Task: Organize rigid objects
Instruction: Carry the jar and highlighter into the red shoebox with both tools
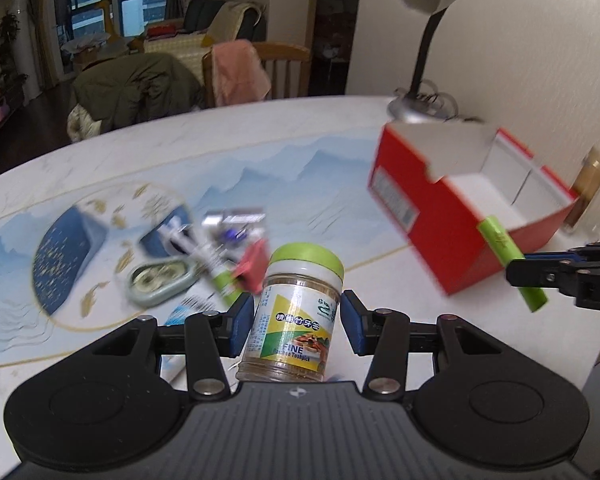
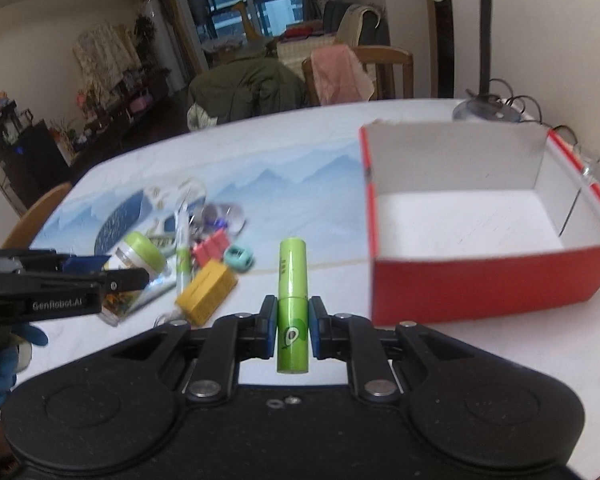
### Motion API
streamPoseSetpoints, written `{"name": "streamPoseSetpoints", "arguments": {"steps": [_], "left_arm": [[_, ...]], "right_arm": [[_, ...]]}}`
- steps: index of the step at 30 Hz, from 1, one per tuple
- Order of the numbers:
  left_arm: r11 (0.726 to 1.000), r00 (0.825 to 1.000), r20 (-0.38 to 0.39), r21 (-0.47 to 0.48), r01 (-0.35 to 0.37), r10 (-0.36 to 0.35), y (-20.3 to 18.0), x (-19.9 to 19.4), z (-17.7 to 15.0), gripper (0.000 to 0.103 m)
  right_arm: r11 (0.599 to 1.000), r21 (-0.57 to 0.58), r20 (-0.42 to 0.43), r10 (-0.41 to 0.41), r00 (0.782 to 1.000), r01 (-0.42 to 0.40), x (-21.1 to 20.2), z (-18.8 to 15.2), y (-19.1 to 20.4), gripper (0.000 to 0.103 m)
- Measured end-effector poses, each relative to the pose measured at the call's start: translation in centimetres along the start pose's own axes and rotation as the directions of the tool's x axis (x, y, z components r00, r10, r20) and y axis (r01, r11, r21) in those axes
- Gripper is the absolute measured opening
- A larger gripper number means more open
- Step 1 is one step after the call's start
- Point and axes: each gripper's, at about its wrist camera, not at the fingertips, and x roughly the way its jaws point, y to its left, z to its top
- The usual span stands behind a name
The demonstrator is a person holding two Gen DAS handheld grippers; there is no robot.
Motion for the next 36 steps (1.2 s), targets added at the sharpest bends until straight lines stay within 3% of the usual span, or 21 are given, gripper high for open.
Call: {"name": "streamPoseSetpoints", "arguments": {"steps": [10,19,27,36], "left_arm": [[0.998,0.998,0.026,0.022,0.059,-0.06,-7.5,2.1,5.4,0.046],[0.993,0.995,0.028,0.083,0.089,-0.092,-13.5,5.3,10.4,0.046],[0.982,0.991,-0.029,0.128,0.135,-0.133,-18.1,9.8,12.7,0.046],[0.978,0.983,-0.132,0.149,0.146,-0.127,-20.3,15.7,13.5,0.046]], "right_arm": [[0.999,0.009,0.085,-0.048,0.995,0.047,-1.2,4.8,-6.1,0.015],[0.993,0.056,0.094,-0.104,0.99,0.099,0.1,7.0,-11.2,0.015],[0.985,0.091,0.062,-0.154,0.986,0.148,1.5,7.7,-15.6,0.015],[0.979,0.083,-0.048,-0.184,0.982,0.187,5.3,7.7,-19.4,0.015]]}}
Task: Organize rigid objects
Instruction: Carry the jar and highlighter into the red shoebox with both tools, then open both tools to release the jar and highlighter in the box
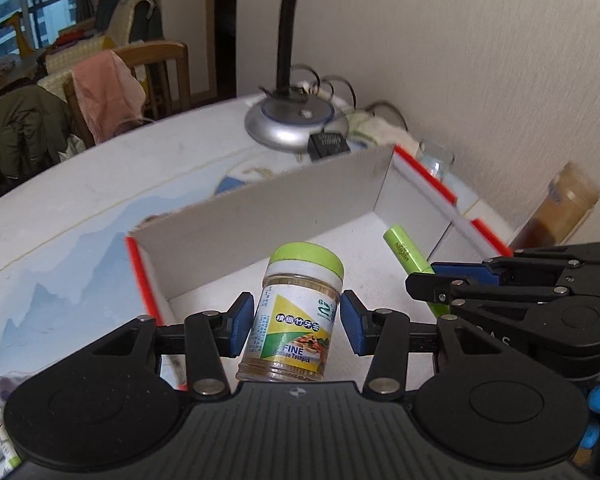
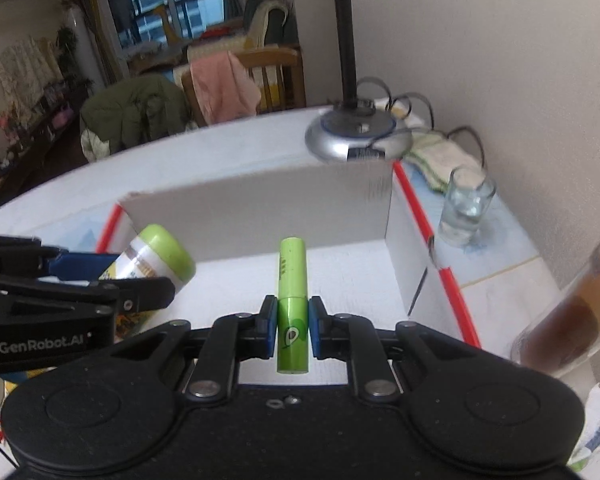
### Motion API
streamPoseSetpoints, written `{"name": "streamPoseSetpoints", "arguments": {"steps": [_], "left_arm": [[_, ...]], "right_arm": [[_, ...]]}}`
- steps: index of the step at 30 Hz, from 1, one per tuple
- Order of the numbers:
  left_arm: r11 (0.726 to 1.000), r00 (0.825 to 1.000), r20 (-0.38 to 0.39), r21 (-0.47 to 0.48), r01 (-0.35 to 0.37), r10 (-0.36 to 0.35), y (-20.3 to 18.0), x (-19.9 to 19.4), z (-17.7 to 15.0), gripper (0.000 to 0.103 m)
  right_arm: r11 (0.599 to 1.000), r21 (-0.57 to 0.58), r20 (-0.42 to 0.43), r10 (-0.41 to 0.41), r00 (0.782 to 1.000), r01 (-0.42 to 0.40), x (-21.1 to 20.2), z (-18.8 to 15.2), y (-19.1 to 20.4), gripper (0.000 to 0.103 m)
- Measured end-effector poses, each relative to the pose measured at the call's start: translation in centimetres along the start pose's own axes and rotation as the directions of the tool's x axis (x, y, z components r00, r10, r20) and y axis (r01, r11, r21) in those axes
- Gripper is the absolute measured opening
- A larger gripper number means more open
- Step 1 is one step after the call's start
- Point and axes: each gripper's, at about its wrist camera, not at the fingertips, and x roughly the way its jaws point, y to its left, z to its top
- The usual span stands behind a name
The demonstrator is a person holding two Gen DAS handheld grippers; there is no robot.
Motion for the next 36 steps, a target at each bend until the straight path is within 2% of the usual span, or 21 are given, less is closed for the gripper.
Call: {"name": "streamPoseSetpoints", "arguments": {"steps": [3,4,5,10,19,23,36], "left_arm": [[1.0,0.998,-0.055,-0.003,-0.004,0.004,0.0,2.3,0.0,0.045],[1.0,0.998,-0.068,-0.006,-0.005,0.005,0.0,2.9,0.0,0.039],[1.0,0.997,-0.077,-0.01,0.001,-0.002,0.0,3.5,0.0,0.038],[1.0,0.99,-0.139,0.014,0.001,0.001,-0.7,5.7,0.3,0.038],[1.0,0.983,-0.186,0.005,-0.004,0.005,-0.7,7.6,-0.6,0.038],[1.0,0.984,-0.178,-0.012,-0.007,0.004,-0.4,7.3,-0.7,0.038],[0.999,0.997,-0.079,-0.043,0.011,-0.015,-0.1,3.1,-0.8,0.038]], "right_arm": [[1.0,-0.018,-0.059,0.009,0.998,-0.01,1.9,-0.1,-0.3,0.015],[1.0,-0.023,-0.074,0.005,0.997,-0.006,2.4,-0.2,-0.3,0.015],[1.0,-0.028,-0.091,0.009,0.996,-0.011,2.9,-0.3,-0.4,0.015],[0.998,-0.065,-0.16,0.016,0.987,-0.026,4.6,-0.9,-0.1,0.015],[0.996,-0.082,-0.246,0.019,0.969,-0.04,6.3,-1.6,-0.1,0.015],[0.997,-0.07,-0.245,0.026,0.969,-0.044,6.3,-1.9,-0.4,0.015],[0.995,-0.06,-0.172,0.069,0.983,-0.081,3.3,-1.3,-0.3,0.017]]}}
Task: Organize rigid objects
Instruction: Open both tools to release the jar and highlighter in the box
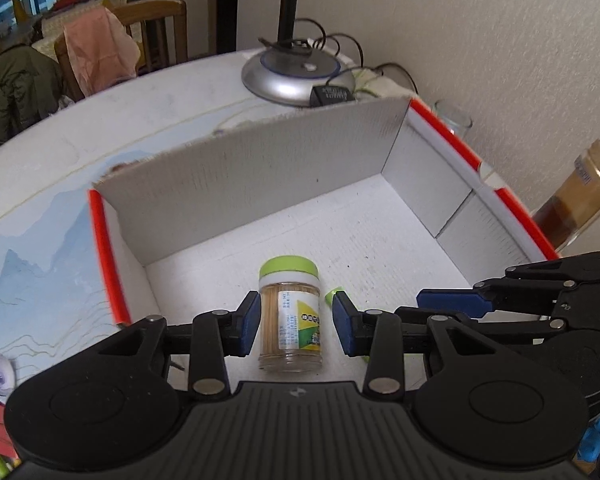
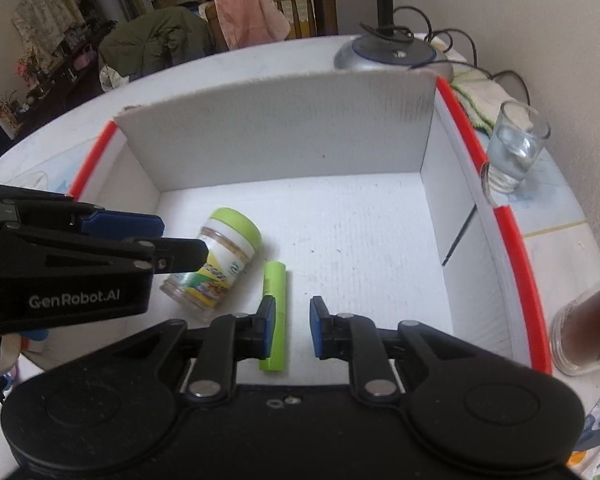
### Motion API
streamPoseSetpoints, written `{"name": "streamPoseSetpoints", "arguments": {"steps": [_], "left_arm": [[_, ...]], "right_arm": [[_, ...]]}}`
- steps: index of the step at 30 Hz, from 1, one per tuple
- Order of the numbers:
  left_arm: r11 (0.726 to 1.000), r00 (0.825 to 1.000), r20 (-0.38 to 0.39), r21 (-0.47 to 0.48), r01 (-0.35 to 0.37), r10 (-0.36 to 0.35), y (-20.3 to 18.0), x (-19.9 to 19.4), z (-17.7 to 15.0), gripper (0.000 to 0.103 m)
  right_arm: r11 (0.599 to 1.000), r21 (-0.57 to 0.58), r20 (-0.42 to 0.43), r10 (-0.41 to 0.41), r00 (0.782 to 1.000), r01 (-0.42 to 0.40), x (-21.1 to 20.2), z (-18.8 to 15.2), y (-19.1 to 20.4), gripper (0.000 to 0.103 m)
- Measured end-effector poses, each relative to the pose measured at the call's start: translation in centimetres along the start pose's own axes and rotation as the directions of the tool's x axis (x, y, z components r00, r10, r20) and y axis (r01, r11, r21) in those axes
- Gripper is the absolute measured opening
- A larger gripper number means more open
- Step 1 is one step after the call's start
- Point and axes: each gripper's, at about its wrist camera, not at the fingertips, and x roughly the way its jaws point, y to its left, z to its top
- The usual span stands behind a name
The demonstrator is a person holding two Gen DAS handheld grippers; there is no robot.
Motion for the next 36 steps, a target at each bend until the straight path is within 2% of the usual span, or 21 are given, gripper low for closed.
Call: {"name": "streamPoseSetpoints", "arguments": {"steps": [11,18,20,22,32,33,35,36], "left_arm": [[1.0,0.995,0.104,-0.012,-0.001,0.002,0.3,-4.7,-1.0,0.039],[1.0,0.985,0.172,-0.018,0.006,-0.003,1.2,-8.2,-2.7,0.041],[1.0,0.98,0.198,-0.024,0.007,-0.002,1.7,-9.3,-3.4,0.05],[1.0,0.974,0.225,-0.03,0.0,0.007,2.2,-10.4,-4.1,0.053],[0.999,0.958,0.287,-0.031,0.006,0.003,5.4,-15.5,-8.0,0.054],[0.999,0.957,0.29,-0.031,0.009,0.0,5.9,-15.9,-8.5,0.056],[0.999,0.954,0.298,-0.038,0.008,0.004,6.7,-16.8,-9.5,0.068],[0.999,0.953,0.304,-0.045,0.007,0.007,7.2,-17.2,-10.1,0.069]], "right_arm": [[1.0,-0.015,0.082,0.02,0.996,-0.019,-3.7,-0.5,1.3,0.023],[0.999,-0.028,0.125,0.03,0.992,-0.027,-5.6,-0.9,3.0,0.026],[0.999,-0.027,0.14,0.025,0.99,-0.021,-6.0,-1.1,3.6,0.027],[1.0,-0.026,0.154,0.02,0.988,-0.016,-6.5,-1.3,4.2,0.029],[1.0,-0.006,0.238,0.019,0.971,-0.018,-9.2,-2.6,8.6,0.041],[1.0,-0.003,0.243,0.023,0.97,-0.023,-9.4,-2.8,9.2,0.045],[0.999,0.01,0.255,0.03,0.966,-0.033,-9.8,-3.2,10.1,0.05],[0.999,0.016,0.26,0.035,0.965,-0.04,-9.9,-3.3,10.6,0.051]]}}
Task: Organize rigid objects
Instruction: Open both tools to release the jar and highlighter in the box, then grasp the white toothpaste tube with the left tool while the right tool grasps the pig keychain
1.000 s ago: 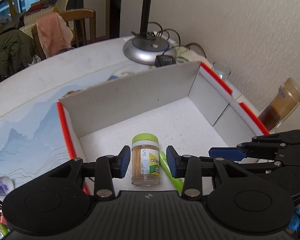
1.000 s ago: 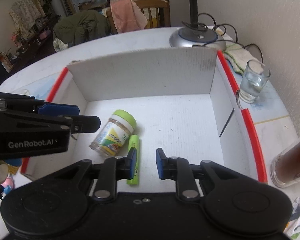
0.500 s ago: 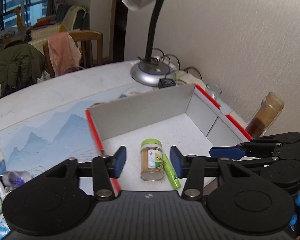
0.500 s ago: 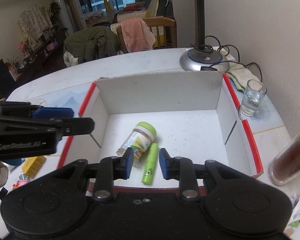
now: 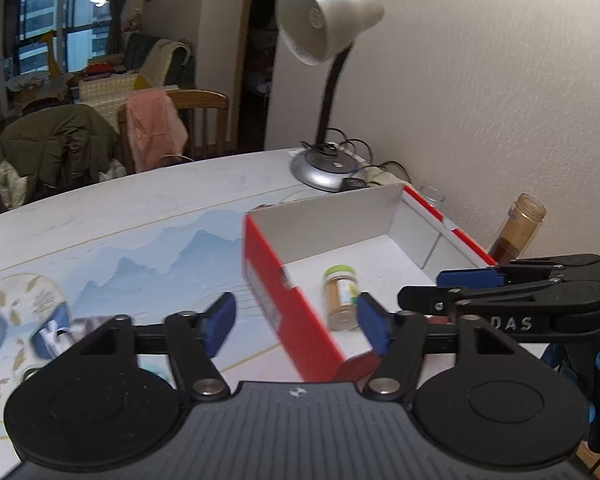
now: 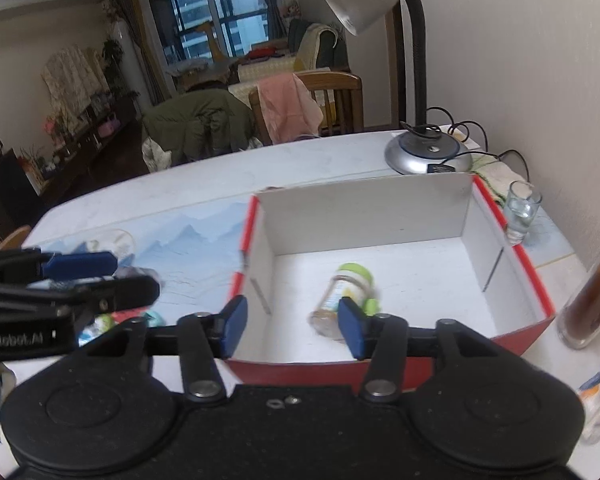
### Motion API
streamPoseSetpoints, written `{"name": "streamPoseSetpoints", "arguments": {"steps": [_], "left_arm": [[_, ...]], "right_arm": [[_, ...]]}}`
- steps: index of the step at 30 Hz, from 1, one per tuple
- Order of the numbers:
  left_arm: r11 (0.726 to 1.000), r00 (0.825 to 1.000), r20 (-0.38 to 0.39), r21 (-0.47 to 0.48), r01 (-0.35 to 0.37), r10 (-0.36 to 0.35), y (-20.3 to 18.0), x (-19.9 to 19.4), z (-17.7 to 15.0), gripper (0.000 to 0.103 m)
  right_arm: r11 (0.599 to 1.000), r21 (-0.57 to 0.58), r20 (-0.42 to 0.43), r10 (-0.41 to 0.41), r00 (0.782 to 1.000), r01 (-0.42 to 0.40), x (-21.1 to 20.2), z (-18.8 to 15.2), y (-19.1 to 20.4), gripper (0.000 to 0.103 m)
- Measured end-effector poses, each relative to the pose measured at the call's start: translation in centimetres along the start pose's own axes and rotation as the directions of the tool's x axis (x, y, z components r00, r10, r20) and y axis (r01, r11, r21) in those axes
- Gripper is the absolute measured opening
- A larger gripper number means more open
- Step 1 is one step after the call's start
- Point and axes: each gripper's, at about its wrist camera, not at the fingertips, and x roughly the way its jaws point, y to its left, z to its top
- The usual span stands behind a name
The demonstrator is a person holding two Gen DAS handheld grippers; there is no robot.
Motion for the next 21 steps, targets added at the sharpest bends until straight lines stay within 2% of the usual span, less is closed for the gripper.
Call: {"name": "streamPoseSetpoints", "arguments": {"steps": [2,5,13,21], "left_arm": [[1.0,1.0,0.002,-0.016,0.006,-0.006,1.2,-1.1,-0.7,0.069],[0.999,1.0,0.004,-0.038,-0.01,0.01,3.1,-2.5,-1.8,0.077],[0.995,0.998,0.02,-0.078,-0.056,0.058,8.3,-6.1,-4.2,0.082],[0.993,0.997,0.024,-0.1,-0.066,0.069,12.1,-7.9,-5.6,0.086]], "right_arm": [[1.0,0.013,0.005,-0.001,1.0,0.001,-0.1,-0.3,1.0,0.053],[1.0,0.009,0.014,0.002,1.0,-0.002,-0.3,-0.9,2.8,0.062],[1.0,-0.017,0.042,0.003,0.999,-0.003,-0.3,-2.5,7.5,0.084],[0.999,-0.04,0.055,0.038,0.998,-0.036,-0.2,-3.8,11.5,0.088]]}}
